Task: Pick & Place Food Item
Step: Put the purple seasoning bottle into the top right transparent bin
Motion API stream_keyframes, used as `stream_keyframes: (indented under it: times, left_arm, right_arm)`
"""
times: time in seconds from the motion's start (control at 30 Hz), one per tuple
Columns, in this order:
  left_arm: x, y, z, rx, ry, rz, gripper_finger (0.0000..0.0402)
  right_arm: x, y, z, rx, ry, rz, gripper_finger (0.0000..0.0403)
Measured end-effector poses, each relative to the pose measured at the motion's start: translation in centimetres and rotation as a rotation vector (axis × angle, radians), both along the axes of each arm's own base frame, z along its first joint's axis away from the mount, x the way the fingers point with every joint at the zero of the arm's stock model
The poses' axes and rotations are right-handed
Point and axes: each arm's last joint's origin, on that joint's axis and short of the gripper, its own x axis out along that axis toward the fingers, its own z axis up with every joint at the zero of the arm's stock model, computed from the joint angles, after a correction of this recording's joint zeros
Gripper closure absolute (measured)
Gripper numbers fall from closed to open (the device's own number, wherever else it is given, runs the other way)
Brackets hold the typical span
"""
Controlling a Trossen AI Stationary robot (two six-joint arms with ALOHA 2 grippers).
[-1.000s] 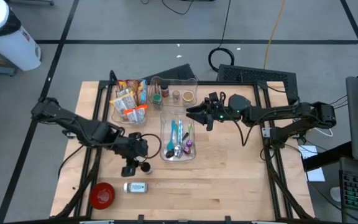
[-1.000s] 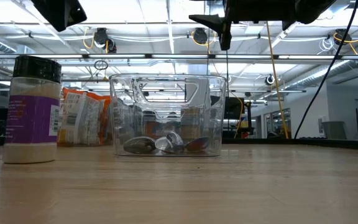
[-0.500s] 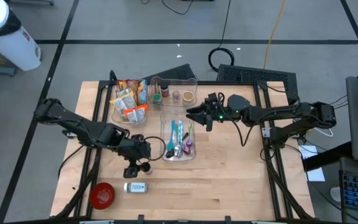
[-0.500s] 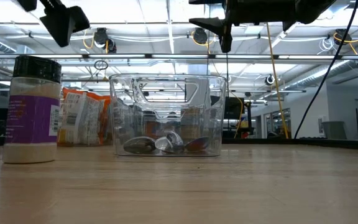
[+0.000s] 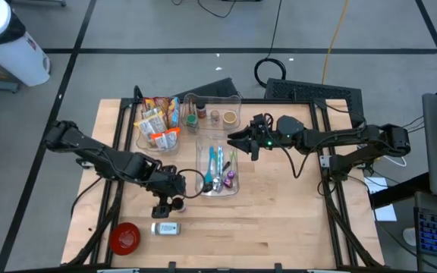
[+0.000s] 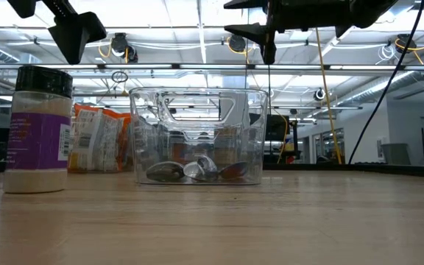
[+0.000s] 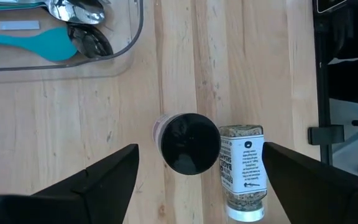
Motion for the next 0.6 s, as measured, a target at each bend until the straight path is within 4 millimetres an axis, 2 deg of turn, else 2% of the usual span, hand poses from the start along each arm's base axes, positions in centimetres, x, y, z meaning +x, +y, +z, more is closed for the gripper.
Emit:
stream_keyframes:
  times: [0.3, 0.6]
  left_arm:
    - [0.6, -0.3, -0.7, 0.014, 0.004, -0.027, 0.0052]
    - [1.6, -0.7, -2.5, 0.041, 0.069, -0.054, 0.0052]
  right_arm:
    - [0.0, 0.0, 0.0, 0.001, 0.001, 0.000, 0.0234]
    - [0.0, 0.0, -0.1, 0.002, 0.011, 0.001, 0.0234]
